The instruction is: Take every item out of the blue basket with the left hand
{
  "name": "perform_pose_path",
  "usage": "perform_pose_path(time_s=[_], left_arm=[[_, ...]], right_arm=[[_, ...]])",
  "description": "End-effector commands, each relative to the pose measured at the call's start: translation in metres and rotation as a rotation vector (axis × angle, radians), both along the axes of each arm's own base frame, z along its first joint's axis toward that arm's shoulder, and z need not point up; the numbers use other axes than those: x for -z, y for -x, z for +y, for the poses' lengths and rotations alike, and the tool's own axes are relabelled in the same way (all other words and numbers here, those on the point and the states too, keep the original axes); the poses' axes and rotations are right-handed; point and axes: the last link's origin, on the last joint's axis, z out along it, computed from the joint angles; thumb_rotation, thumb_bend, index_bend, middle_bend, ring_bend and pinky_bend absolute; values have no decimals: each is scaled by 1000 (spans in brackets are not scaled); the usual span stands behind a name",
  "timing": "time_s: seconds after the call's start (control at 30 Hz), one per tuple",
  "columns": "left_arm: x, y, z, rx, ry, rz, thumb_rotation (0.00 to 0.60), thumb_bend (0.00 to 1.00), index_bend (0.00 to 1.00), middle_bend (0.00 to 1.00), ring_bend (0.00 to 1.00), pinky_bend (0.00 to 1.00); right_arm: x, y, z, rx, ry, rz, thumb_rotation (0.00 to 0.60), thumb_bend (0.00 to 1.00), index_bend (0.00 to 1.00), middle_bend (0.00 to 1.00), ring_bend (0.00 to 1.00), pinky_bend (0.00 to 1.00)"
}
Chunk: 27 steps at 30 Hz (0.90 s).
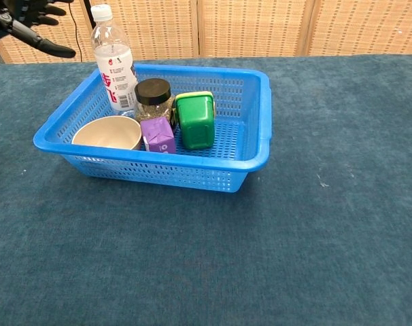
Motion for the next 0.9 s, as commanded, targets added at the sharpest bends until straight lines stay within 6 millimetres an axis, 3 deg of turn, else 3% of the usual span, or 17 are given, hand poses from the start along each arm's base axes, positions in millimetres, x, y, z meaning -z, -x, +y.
perform_pose_path(time_s=[0.03, 0.23, 0.33, 0.4, 0.5, 0.63, 0.9], left_arm=[[23, -10, 8, -5, 62, -40, 600, 117, 0, 0, 0, 0], [48, -25, 17, 23, 86, -65, 600, 126, 0, 0, 0, 7], [55, -31, 22, 17, 81, -90, 600, 171, 9, 0, 18, 86], [59, -32, 24, 4, 83, -92, 600, 216, 122, 61, 117, 201], [62, -35, 27, -5, 67, -93, 600, 275, 374, 272, 294, 338], [61, -38, 27, -5, 13, -119, 600, 337, 553, 418, 413, 418], [37, -49, 22, 23, -80, -209, 600, 350, 595, 452, 442, 424]], right_arm=[[-2, 2, -1, 4, 4, -1, 600, 0, 0, 0, 0, 0], [-5, 3, -1, 7, 14, -14, 600, 0, 0, 0, 0, 0], [-5, 3, -1, 8, 13, -17, 600, 0, 0, 0, 0, 0], [-5, 3, -1, 9, 10, -21, 600, 0, 0, 0, 0, 0], [-6, 3, -1, 11, 7, -24, 600, 0, 0, 0, 0, 0], [-6, 4, -1, 15, 4, -24, 600, 0, 0, 0, 0, 0], [-5, 4, -1, 16, -3, -26, 600, 0, 0, 0, 0, 0]])
